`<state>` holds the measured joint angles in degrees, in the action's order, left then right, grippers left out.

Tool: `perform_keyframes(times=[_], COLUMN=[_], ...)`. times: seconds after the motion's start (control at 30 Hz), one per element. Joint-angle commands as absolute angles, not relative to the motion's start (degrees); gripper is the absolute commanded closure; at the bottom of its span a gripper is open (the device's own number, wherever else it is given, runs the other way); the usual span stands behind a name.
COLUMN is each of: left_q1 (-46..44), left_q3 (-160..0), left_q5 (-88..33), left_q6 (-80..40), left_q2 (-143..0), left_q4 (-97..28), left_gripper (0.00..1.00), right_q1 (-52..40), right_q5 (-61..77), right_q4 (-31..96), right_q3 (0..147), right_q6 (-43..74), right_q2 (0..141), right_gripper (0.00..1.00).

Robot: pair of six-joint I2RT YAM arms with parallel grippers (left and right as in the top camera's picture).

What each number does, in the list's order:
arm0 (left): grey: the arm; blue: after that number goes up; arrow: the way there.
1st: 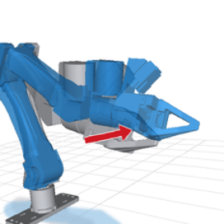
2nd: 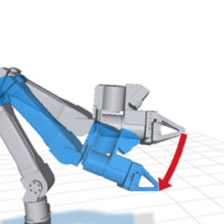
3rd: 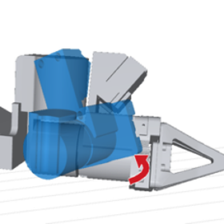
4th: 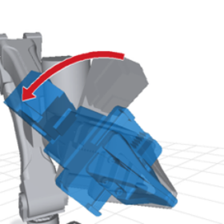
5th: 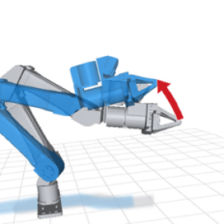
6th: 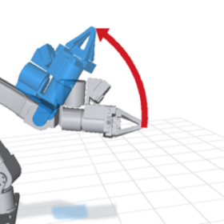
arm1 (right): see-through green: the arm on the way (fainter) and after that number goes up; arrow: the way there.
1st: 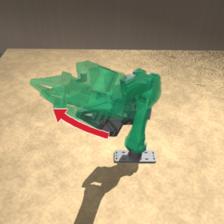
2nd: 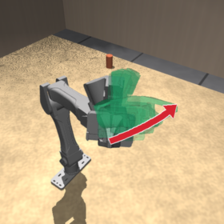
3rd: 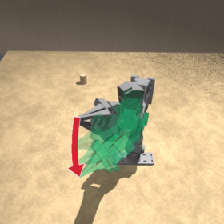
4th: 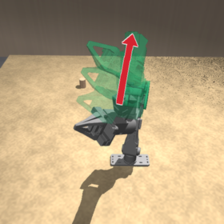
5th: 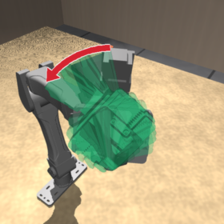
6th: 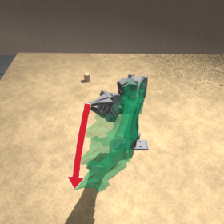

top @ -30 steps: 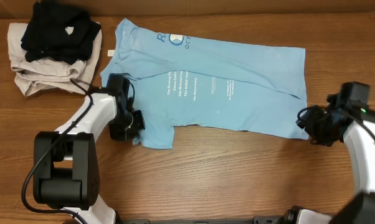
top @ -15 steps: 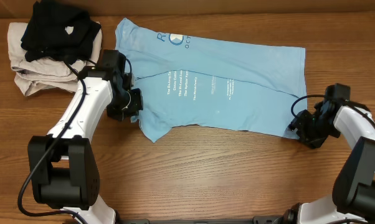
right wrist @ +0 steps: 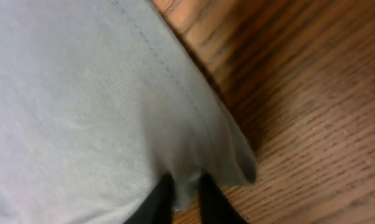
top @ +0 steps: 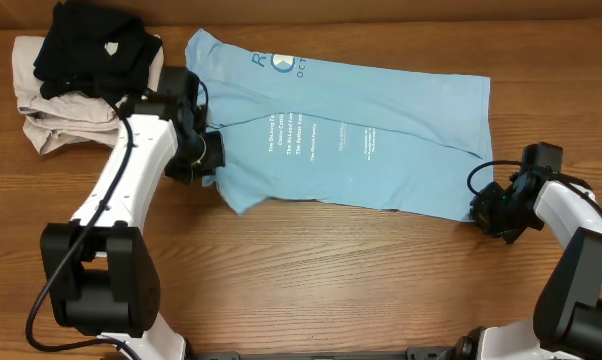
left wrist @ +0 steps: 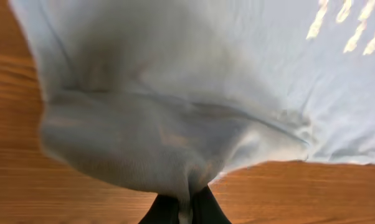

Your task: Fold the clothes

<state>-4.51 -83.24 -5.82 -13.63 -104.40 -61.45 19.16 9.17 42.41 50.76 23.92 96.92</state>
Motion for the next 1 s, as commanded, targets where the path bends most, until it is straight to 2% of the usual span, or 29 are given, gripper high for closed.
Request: perform_keyframes(times=[0.0, 0.17, 0.4, 0.7, 0.77, 0.97], left_q1=[-4.4, -4.0, -2.4, -2.3, -2.3, -2.3], left_q3=[-89.0, -95.9, -106.3, -106.6, -106.6, -106.5], left_q5=[-2.9, 1.0, 3.7, 3.9, 4.1, 3.4], left_q6=[-12.6, -12.6, -12.6, -12.6, -12.7, -13.8], left_q2=[-104.6, -104.6, -104.5, -104.4, -104.4, -104.9], left_q4=[-62.5, -66.3, -77.8, -85.3, -85.4, -73.5], left_gripper=[0.96, 0.96, 0.96, 0.96, 0.96, 0.96], right_q1=[18.9, 19.0, 23.0, 23.8, 23.8, 23.8], right_q5=[9.1, 9.1, 15.1, 16.8, 16.4, 16.6], right_q4=[42.0, 44.9, 57.1, 67.1, 66.5, 59.5], right_q3=[48.3, 48.8, 49.0, 49.0, 49.0, 49.0], right_q6=[25.0, 25.2, 20.1, 18.0, 18.0, 18.3], right_q2=[99.4, 97.1, 83.2, 70.2, 69.0, 70.5], right_gripper=[0.96, 0.96, 0.96, 0.96, 0.96, 0.96])
